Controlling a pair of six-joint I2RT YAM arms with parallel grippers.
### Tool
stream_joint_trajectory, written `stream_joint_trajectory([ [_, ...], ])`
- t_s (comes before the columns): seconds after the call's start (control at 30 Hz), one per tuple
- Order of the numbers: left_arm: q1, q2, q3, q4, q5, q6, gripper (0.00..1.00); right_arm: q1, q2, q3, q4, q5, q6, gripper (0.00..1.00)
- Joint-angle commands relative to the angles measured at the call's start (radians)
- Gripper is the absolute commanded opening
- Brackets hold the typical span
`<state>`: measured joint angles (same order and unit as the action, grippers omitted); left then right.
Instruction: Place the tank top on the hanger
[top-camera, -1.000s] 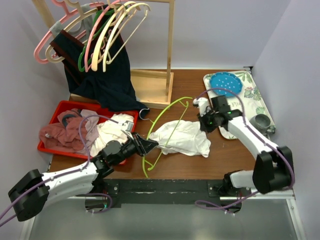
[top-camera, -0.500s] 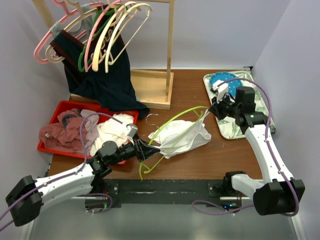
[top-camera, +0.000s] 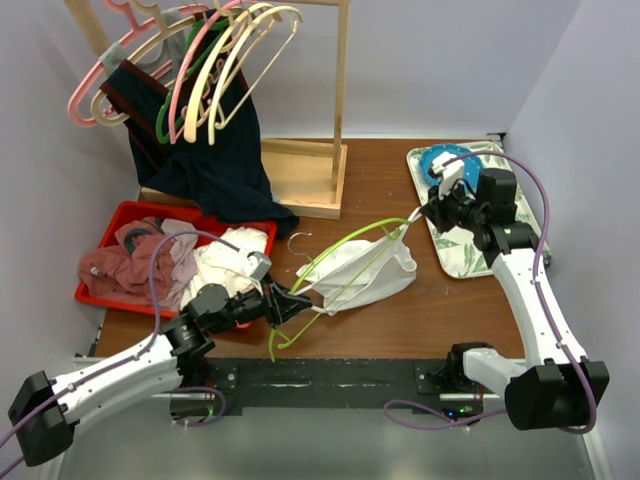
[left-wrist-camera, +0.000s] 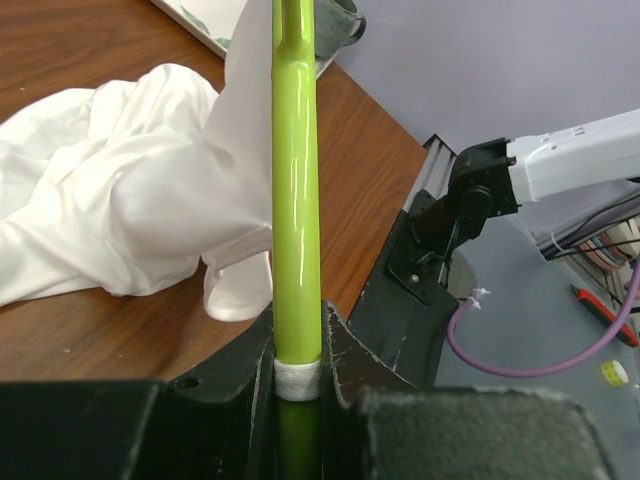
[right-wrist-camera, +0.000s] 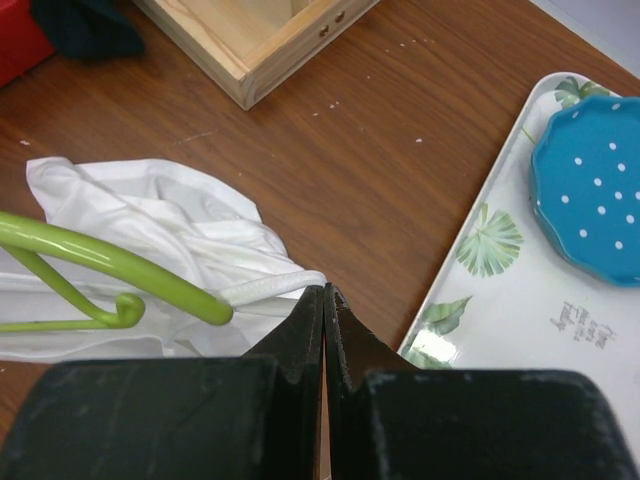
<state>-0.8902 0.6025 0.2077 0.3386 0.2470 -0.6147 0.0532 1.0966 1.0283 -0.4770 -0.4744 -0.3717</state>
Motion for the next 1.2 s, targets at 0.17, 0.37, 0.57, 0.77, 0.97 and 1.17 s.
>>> stream_joint_trajectory([
  [0.17,0.007,-0.049,0.094,-0.124,-0.098,0.105,0.00,-0.013,-0.006,0.035,0.083,0.003,0.034,0.00],
  [0.37,0.008,-0.063,0.094,-0.150,-0.083,0.165,0.00,-0.012,0.045,0.058,0.095,0.011,0.060,0.00],
  [0.57,0.008,-0.110,0.085,-0.142,-0.121,0.162,0.00,-0.012,0.059,0.056,0.106,-0.004,0.073,0.00],
  [0.77,0.008,-0.158,0.064,-0.104,-0.161,0.144,0.00,-0.013,0.059,0.038,0.109,-0.006,0.068,0.00],
  [0.97,0.008,-0.144,0.061,-0.093,-0.100,0.151,0.00,-0.013,0.065,0.044,0.117,-0.009,0.076,0.00],
  [1.17,0.008,-0.107,0.055,-0.079,-0.040,0.162,0.00,-0.013,0.068,0.049,0.120,-0.006,0.082,0.00],
])
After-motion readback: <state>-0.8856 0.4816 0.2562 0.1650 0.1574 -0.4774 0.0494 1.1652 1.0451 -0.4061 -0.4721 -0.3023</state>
